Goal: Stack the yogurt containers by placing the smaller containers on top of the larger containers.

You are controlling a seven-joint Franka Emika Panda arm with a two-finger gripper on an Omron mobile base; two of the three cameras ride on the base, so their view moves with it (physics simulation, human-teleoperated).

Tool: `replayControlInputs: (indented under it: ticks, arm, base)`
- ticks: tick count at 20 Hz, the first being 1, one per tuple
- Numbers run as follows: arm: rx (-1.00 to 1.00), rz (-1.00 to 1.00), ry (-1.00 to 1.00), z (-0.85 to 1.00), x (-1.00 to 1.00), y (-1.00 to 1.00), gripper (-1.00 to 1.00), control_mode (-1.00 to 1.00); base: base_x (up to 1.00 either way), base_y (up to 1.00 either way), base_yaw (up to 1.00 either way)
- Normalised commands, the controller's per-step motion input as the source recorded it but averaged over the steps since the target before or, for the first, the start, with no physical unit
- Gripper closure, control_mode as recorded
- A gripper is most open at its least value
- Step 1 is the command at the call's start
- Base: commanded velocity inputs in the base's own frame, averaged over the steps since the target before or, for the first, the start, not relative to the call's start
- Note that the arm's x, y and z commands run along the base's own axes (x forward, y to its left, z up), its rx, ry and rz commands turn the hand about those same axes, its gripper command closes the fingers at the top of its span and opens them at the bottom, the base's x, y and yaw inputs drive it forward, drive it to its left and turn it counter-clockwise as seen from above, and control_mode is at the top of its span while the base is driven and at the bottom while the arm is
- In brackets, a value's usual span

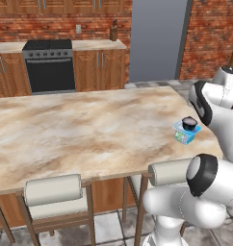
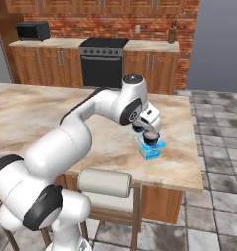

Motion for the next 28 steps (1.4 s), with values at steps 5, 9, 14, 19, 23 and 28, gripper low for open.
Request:
replayControlInputs:
  ticks: [5,9,14,19,23,28]
  arm:
    - [0.00,0.00,0.01,-0.04,0.11,0.00,1.00,-1.00]
    - [0.00,0.00,0.00,-0.02,0.09,0.00,1.00,-1.00]
    - [0.00,0.00,0.00,-0.03,0.05,0.00,1.00,-1.00]
    - [0.00,0.00,0.00,-0.10,0.07,0.00,1.00,-1.00]
    - [0.00,0.00,0.00,-0.13,0.15,-0.01,1.00,-1.00]
    - [0.00,0.00,0.00,-0.13,0.16,-0.05,1.00,-1.00]
  base:
    - [0.00,0.00,0.00]
    - [0.00,0.00,0.00]
    - [0.00,0.00,0.00]
    - [0.00,0.00,0.00]
    - [0.00,0.00,0.00]
    - [0.00,0.00,0.00]
